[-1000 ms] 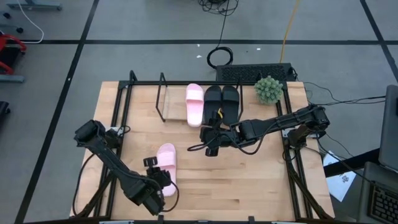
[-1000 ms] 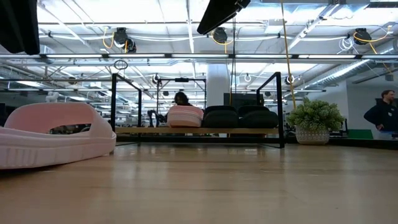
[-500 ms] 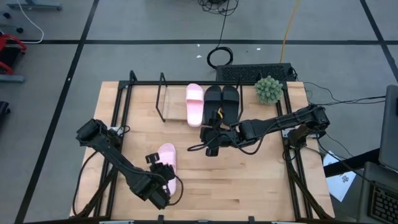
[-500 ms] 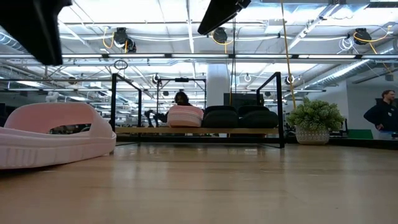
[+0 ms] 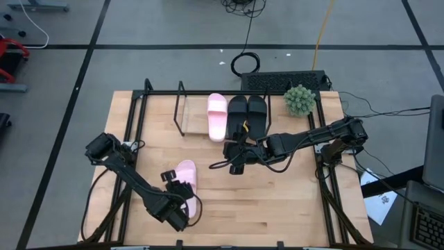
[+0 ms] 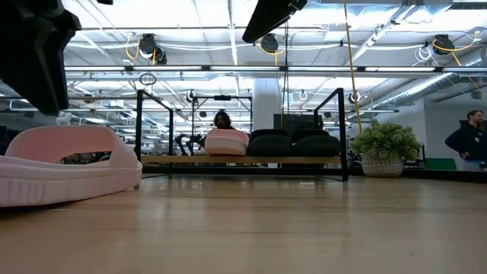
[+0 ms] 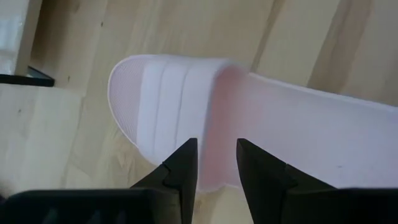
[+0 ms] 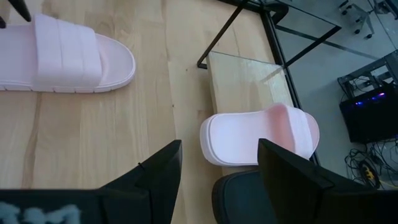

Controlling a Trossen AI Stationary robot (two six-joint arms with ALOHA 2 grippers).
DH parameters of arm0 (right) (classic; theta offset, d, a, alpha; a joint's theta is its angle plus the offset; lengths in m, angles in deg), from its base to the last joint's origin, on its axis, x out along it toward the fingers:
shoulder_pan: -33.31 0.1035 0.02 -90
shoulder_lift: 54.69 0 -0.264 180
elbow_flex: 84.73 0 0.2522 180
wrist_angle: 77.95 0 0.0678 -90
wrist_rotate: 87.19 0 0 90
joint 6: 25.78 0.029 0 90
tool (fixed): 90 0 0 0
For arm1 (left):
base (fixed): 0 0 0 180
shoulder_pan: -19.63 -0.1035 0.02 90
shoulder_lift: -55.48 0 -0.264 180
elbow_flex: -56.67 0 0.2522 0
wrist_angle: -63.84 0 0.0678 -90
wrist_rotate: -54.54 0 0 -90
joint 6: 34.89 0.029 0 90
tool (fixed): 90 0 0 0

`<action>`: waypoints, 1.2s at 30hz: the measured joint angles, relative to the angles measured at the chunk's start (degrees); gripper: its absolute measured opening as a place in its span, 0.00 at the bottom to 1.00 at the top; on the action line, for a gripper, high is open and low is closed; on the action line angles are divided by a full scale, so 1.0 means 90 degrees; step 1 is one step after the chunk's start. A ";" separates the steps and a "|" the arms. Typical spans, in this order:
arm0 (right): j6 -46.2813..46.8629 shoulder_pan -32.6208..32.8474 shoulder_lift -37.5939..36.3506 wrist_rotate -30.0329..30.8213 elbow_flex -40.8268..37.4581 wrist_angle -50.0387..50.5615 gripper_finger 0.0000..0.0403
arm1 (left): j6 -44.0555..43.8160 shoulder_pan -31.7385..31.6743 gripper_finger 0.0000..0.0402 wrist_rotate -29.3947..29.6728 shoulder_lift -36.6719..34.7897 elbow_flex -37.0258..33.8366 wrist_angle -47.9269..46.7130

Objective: Pick and place slides into the shelf
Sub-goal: Put the left pink slide on the shelf

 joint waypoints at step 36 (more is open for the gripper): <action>-0.0010 0.0002 0.0000 0.0001 0.0000 -0.0020 0.50 | 0.0257 -0.0204 0.29 0.0220 0.0000 -0.0185 0.0335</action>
